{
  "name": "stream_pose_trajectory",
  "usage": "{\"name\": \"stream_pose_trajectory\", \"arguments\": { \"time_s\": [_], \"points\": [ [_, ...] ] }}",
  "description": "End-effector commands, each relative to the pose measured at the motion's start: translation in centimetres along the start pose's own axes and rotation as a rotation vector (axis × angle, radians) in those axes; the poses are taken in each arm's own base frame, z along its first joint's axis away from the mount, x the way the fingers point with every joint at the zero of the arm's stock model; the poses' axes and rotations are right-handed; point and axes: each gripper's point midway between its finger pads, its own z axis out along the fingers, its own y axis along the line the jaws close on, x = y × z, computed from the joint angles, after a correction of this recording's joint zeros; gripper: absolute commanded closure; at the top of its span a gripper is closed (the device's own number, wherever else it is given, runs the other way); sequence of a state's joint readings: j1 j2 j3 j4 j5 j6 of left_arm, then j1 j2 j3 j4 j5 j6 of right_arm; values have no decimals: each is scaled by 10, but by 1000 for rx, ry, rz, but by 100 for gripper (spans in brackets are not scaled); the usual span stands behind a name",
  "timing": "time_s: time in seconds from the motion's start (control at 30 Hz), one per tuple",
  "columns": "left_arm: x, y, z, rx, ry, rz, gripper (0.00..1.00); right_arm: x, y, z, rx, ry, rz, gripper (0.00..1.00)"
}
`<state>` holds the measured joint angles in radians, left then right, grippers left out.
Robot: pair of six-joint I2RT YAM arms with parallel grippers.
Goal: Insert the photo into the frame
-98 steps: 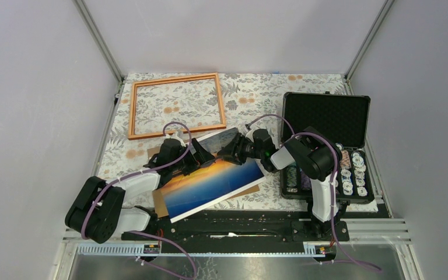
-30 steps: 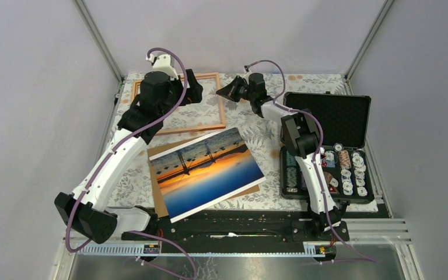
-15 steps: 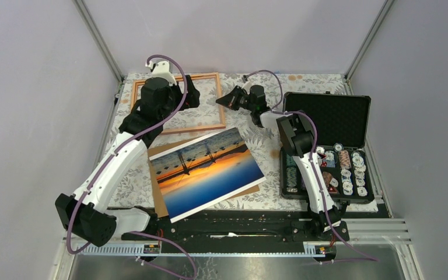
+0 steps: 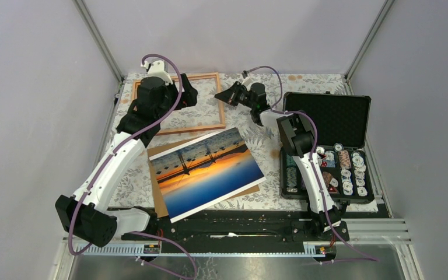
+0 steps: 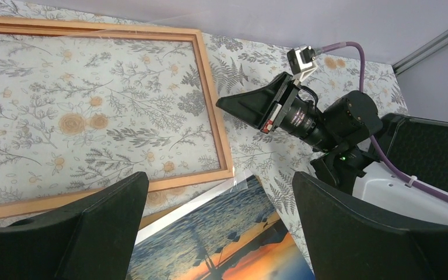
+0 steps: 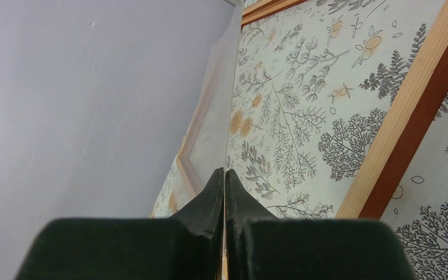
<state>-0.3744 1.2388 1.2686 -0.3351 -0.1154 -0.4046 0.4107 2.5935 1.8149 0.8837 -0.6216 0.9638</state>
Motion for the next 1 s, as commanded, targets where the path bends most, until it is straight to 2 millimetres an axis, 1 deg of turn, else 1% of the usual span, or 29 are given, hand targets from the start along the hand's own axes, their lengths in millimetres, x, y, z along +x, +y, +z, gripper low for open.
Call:
{"name": "stream_pose_trajectory", "arguments": {
  "time_s": [0.0, 0.17, 0.37, 0.8, 0.97],
  "points": [
    [-20, -11, -8, 53, -70, -28, 1, -15, 27, 9, -69, -31, -72, 100],
    [-18, -11, -5, 59, -62, -35, 1, -17, 19, 15, -40, -28, -57, 100],
    [-16, -11, -2, 65, -49, -43, 1, -18, 2, 25, 10, -27, -7, 100],
    [-12, -10, 3, 68, -33, -56, 1, -23, -12, 37, 58, -42, 38, 100],
    [-12, -11, 2, 76, -34, -56, 1, -21, -16, 42, 67, -35, 45, 100]
  ]
}}
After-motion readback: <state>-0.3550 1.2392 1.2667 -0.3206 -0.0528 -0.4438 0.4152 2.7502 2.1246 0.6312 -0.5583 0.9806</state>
